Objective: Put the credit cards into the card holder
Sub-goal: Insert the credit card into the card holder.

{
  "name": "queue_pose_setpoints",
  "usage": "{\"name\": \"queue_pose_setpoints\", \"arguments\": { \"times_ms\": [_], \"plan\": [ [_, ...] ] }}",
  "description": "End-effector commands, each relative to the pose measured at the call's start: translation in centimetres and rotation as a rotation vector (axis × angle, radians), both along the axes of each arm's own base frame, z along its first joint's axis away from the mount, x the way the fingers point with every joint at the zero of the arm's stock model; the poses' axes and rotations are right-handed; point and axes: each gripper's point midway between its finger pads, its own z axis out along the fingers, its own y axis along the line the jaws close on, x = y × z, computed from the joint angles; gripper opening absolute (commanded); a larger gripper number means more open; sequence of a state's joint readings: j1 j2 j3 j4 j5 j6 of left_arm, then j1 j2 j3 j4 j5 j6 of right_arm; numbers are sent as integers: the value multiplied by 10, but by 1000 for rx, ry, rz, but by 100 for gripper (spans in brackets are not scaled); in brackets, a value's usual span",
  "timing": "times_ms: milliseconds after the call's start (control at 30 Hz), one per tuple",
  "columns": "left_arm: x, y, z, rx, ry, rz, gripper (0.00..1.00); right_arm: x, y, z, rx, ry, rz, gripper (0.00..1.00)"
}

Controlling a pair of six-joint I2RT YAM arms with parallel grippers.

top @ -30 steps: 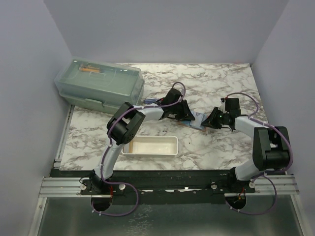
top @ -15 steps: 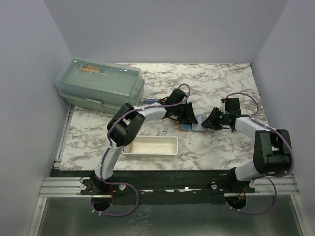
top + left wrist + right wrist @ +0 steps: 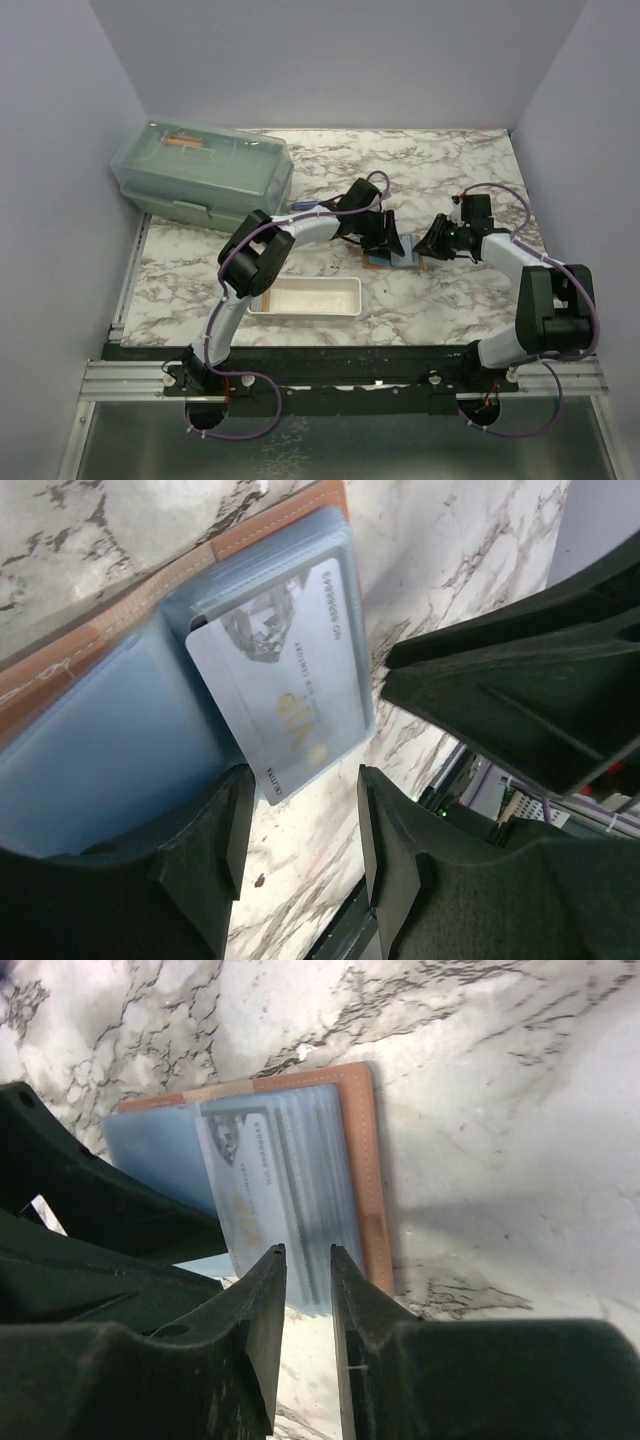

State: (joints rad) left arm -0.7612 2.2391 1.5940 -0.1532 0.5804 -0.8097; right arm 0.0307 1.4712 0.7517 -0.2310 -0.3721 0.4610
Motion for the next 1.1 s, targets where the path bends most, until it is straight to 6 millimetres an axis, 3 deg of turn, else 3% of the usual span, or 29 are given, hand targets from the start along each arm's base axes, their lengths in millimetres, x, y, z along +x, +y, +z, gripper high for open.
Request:
{"name": "queue_pose_setpoints", "arguments": {
  "times_ms": [0,167,267,433,633,767,933,1067],
  "plan": [
    [-1,-15,20,-55,6,-42,51,4,18,1,103,-24,67,26],
    [-5,-29,27,-79,-1,-69,51,2,31,4,197,-22,84,20],
    [-3,-26,24,-69,6,-62,51,2,23,6,151,-19,40,20],
    [2,4,18,1,7,-31,52,2,-4,4,2,3,-31,26],
    [0,36,56,15,-63,-76,58,0,-12,-1,-36,17,-36,46],
    [-2,63,70,46,-92,-77,70,2,-15,0,-38,10,-51,57],
    [12,104,59,123,-98,7,84,9,-21,8,20,-34,-66,70],
    [23,118,40,172,-84,49,91,12,-17,1,89,-21,-57,74]
  ]
}}
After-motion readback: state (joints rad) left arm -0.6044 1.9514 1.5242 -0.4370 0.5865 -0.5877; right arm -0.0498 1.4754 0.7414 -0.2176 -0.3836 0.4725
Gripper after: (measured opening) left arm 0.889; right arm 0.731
